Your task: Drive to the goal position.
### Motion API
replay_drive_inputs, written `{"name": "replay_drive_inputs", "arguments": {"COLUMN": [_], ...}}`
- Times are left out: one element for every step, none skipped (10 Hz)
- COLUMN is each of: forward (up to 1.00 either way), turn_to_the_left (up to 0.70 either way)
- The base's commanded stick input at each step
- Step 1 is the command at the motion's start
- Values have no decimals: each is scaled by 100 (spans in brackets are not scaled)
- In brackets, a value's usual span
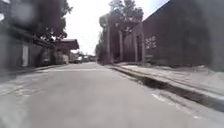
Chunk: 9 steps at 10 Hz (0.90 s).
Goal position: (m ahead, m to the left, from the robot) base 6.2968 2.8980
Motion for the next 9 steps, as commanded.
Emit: {"name": "replay_drive_inputs", "arguments": {"forward": [100, 100, 100, 100, 100, 100, 100, 100, 100], "turn_to_the_left": [-19, -17, -16, -16, -16, -6, 29, 37, 38]}}
